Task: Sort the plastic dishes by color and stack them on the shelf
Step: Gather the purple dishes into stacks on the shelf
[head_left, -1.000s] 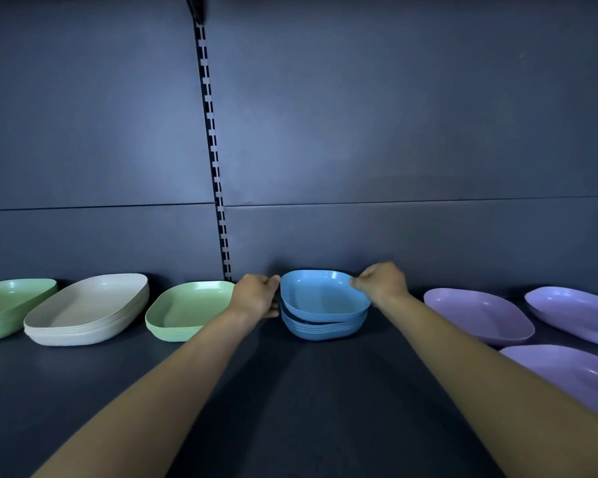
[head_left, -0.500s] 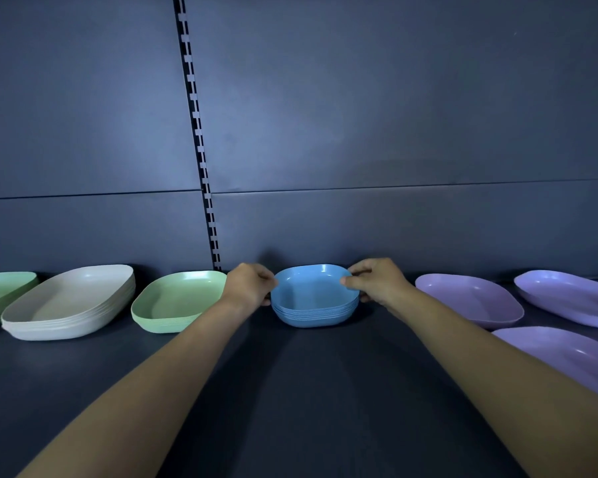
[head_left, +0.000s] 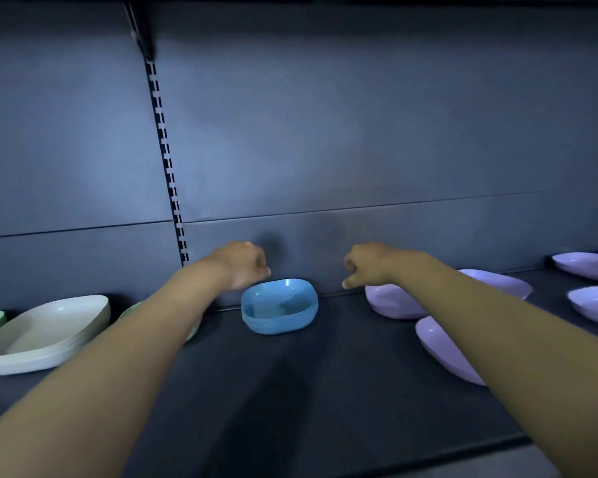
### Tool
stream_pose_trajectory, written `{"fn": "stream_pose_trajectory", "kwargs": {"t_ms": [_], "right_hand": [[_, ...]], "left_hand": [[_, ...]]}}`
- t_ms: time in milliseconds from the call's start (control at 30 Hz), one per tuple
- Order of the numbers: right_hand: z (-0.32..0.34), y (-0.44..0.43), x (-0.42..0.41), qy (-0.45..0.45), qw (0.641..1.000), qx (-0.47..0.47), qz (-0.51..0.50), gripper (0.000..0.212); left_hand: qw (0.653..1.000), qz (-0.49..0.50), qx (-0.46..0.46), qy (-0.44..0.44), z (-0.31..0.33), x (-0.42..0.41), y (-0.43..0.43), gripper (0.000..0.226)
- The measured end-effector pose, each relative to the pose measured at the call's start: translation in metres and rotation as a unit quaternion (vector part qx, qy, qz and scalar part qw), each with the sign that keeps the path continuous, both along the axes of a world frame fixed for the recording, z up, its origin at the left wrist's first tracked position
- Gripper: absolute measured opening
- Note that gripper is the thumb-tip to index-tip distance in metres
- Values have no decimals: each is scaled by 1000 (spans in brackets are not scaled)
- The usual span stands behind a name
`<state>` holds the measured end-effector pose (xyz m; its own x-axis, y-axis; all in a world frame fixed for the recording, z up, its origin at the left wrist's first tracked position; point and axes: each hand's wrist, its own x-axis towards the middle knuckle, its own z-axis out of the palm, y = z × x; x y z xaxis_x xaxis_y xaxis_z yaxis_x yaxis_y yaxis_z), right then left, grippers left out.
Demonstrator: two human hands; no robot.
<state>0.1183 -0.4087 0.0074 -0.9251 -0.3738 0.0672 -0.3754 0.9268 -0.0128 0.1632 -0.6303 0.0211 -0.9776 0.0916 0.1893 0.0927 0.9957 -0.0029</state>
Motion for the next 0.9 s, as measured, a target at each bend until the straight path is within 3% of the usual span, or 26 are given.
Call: {"fn": "stream_pose_trajectory", "kwargs": {"t_ms": [300, 600, 900], "right_hand": [[49, 108, 91, 82, 992, 74, -54, 56], [57, 269, 175, 120, 990, 41, -58, 53], [68, 391, 202, 161, 981, 21, -110, 51]], "left_hand": [[995, -6, -89, 45, 37, 86, 100, 44], [991, 28, -95, 87, 36, 161, 243, 49], [982, 45, -118, 140, 42, 170, 363, 44]]}}
